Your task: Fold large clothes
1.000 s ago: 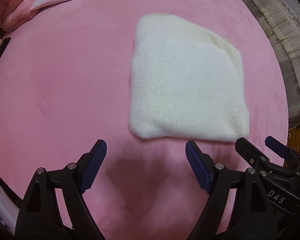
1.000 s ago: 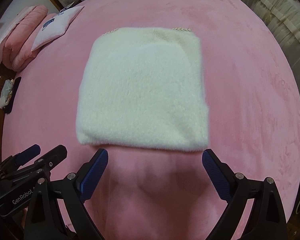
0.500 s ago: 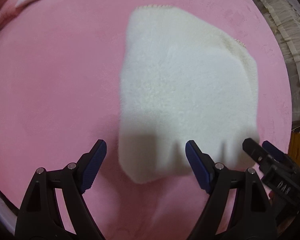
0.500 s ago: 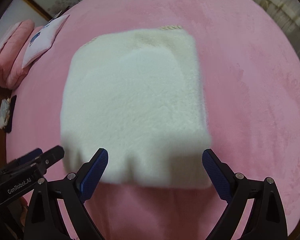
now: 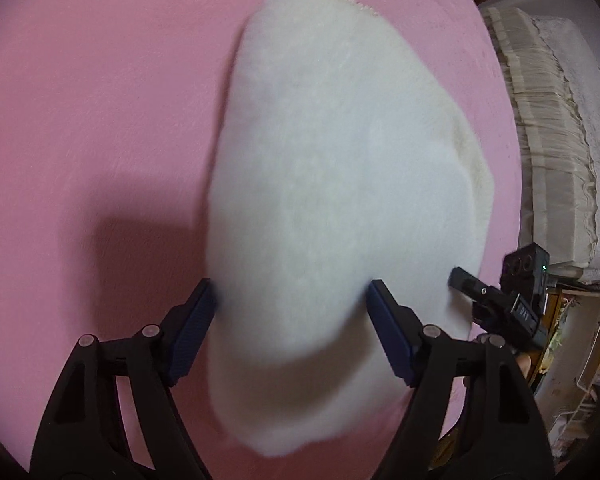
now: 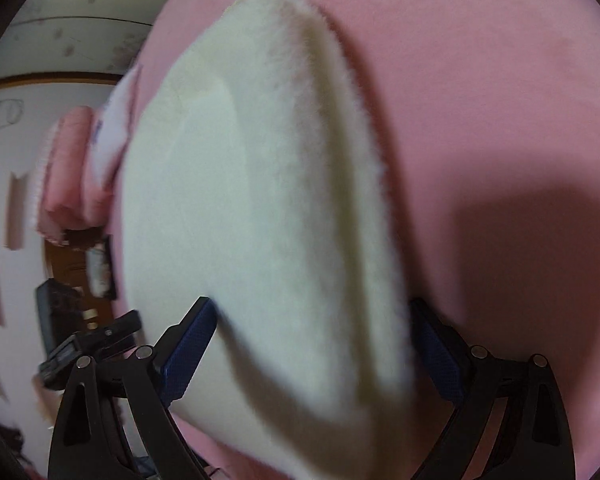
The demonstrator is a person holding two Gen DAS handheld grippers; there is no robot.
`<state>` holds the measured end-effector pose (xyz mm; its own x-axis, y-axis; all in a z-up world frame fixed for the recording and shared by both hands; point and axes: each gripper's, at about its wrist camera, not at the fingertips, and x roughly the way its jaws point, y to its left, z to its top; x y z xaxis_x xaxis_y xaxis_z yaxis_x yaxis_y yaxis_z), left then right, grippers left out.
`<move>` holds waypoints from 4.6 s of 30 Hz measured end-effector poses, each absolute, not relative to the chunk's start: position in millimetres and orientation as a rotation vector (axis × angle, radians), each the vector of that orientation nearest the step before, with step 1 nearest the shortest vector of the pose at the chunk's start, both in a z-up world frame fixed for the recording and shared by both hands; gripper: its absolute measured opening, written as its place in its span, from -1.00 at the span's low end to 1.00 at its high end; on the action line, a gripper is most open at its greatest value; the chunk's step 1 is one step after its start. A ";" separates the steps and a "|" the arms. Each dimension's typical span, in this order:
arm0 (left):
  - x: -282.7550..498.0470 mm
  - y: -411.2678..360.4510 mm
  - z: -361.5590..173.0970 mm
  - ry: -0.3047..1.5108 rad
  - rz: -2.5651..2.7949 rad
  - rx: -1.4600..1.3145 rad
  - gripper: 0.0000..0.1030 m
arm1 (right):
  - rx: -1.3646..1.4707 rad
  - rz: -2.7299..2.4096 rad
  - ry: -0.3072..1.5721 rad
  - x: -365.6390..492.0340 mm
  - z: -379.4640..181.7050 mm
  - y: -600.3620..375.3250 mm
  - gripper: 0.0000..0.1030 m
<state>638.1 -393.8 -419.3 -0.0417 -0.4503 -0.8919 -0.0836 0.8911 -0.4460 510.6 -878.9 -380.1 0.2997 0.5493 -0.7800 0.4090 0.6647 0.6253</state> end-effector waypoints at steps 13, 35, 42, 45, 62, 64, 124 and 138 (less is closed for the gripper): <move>625.6 -389.7 -425.6 1.472 -0.293 -0.406 0.17 | 1.117 0.129 1.173 536.6 -375.1 -876.4 -0.17; 471.9 -160.5 -267.1 1.262 -0.011 -0.659 -0.15 | 0.800 0.233 1.277 552.2 -211.9 -624.3 -0.29; 495.4 -3.6 -196.9 1.086 0.212 -0.422 -0.15 | 0.814 0.468 1.153 627.6 -220.8 -428.8 -0.29; 522.7 59.7 -184.2 1.005 0.282 -0.315 -0.15 | 0.833 0.531 1.085 670.7 -229.8 -350.0 -0.30; 543.4 122.7 -346.9 0.988 0.351 0.142 -0.39 | 0.631 0.343 1.090 803.4 -410.0 -203.2 0.21; 545.4 130.6 -351.5 1.004 0.370 0.088 -0.38 | 0.553 0.333 1.084 799.4 -404.4 -227.7 0.32; 5.0 -331.0 25.7 1.095 -0.115 -0.039 0.17 | 0.360 -0.244 1.004 -42.4 -10.2 -508.1 0.99; 9.9 -283.9 20.2 1.008 -0.098 -0.043 0.17 | 0.248 -0.332 0.961 -47.5 9.6 -445.7 0.99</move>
<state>9.9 -283.9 20.2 0.5296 -0.1018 -0.8421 0.0616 0.9948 -0.0815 -47.5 -445.7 9.6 0.5286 -0.1655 -0.8326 0.3830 0.9218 0.0600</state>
